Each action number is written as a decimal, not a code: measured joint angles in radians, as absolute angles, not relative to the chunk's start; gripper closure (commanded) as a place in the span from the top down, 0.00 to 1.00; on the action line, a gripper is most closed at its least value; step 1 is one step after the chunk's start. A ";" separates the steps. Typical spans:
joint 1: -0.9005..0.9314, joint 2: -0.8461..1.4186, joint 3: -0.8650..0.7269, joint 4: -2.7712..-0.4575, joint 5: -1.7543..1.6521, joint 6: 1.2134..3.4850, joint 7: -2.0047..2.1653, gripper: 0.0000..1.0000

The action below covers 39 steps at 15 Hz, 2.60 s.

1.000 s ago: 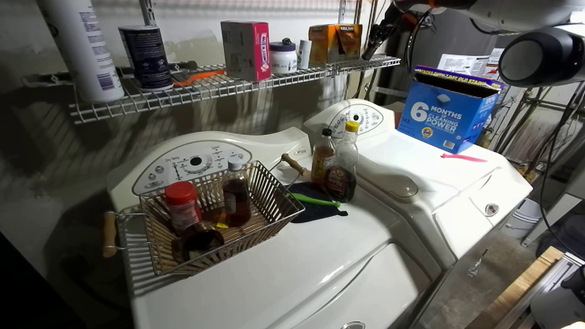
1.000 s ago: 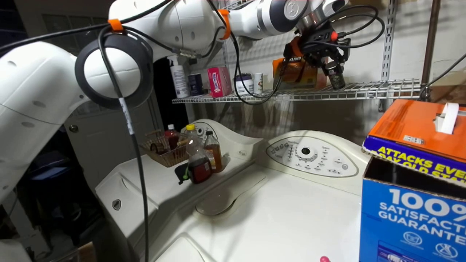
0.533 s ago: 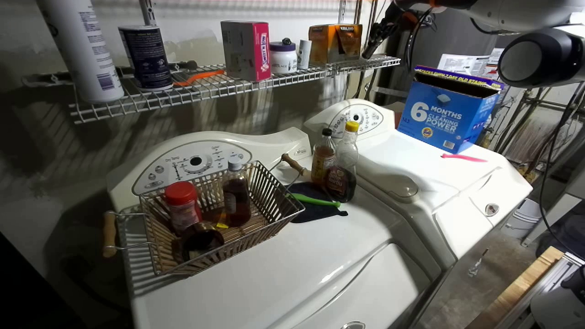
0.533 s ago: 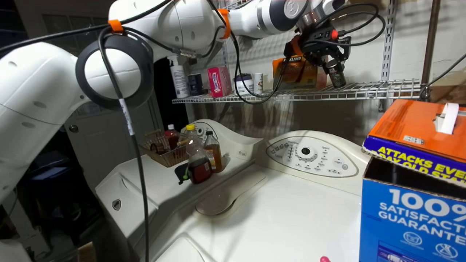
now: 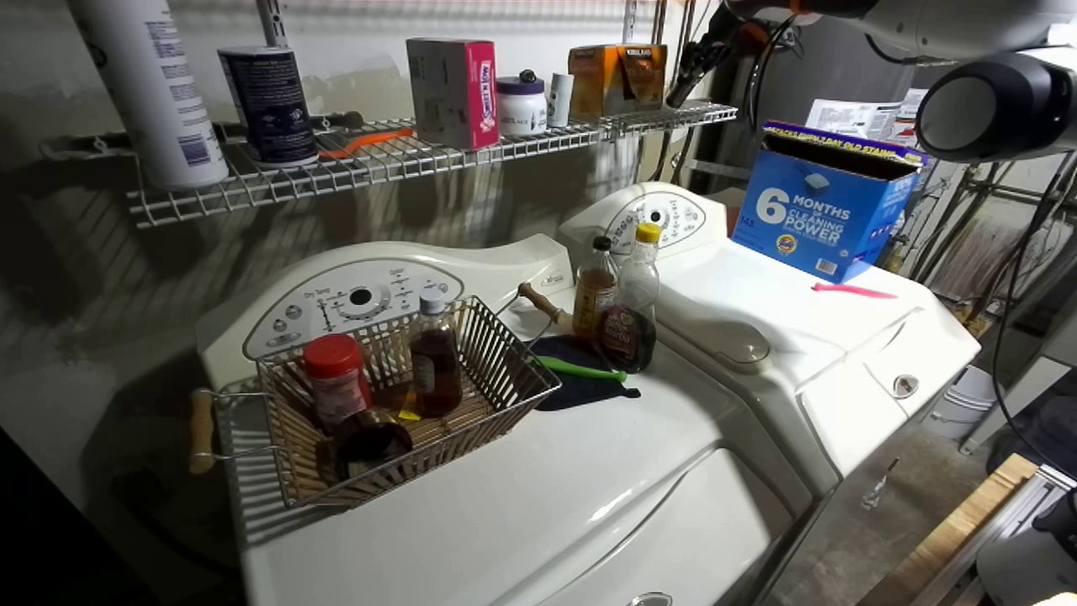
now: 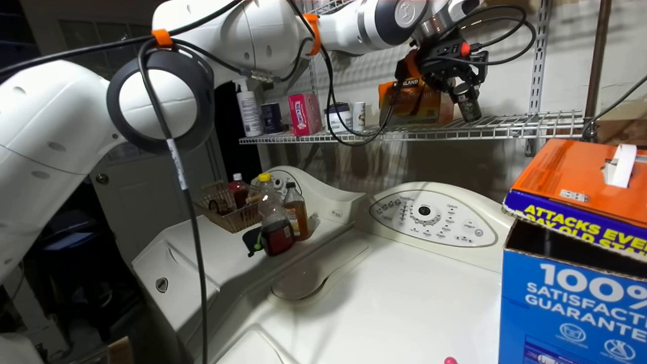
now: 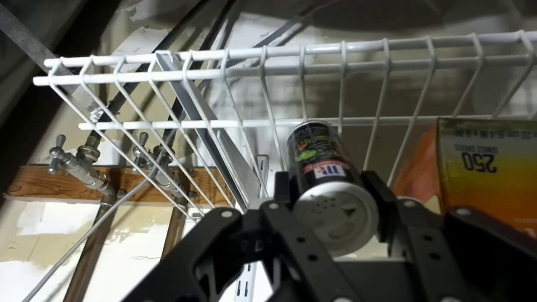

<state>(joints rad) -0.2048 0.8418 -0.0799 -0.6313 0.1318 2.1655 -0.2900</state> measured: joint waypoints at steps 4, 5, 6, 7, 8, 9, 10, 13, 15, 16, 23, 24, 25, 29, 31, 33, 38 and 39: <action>-0.205 0.854 -0.080 -0.624 0.132 2.202 -0.292 0.20; -0.205 0.857 -0.080 -0.624 0.132 2.209 -0.292 0.20; -0.205 0.859 -0.080 -0.624 0.132 2.213 -0.292 0.20; -0.205 0.860 -0.080 -0.624 0.132 2.218 -0.293 0.20; -0.205 0.860 -0.081 -0.623 0.132 2.224 -0.293 0.20; -0.205 0.860 -0.081 -0.621 0.132 2.229 -0.294 0.20; -0.205 0.860 -0.081 -0.617 0.131 2.232 -0.295 0.20; -0.204 0.858 -0.084 -0.597 0.128 2.226 -0.300 0.20; -0.201 0.847 -0.085 -0.585 0.123 2.185 -0.311 0.20; -0.199 0.836 -0.085 -0.580 0.123 2.147 -0.327 0.20; -0.183 0.720 -0.080 -0.567 0.123 1.812 -0.504 0.20; -0.182 0.713 -0.080 -0.567 0.123 1.781 -0.528 0.20; -0.181 0.709 -0.079 -0.567 0.123 1.756 -0.555 0.20; -0.148 0.707 -0.067 -0.567 0.122 1.711 -0.662 0.20; -0.112 0.696 -0.059 -0.565 0.122 1.701 -0.724 0.20; -0.072 0.675 -0.047 -0.557 0.122 1.670 -0.779 0.20; -0.003 0.611 -0.024 -0.554 0.126 1.529 -0.835 0.45; 0.004 0.608 -0.020 -0.554 0.126 1.527 -0.835 0.45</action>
<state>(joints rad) 0.0039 0.6084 -0.0197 -0.5543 0.1260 1.5272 -0.8349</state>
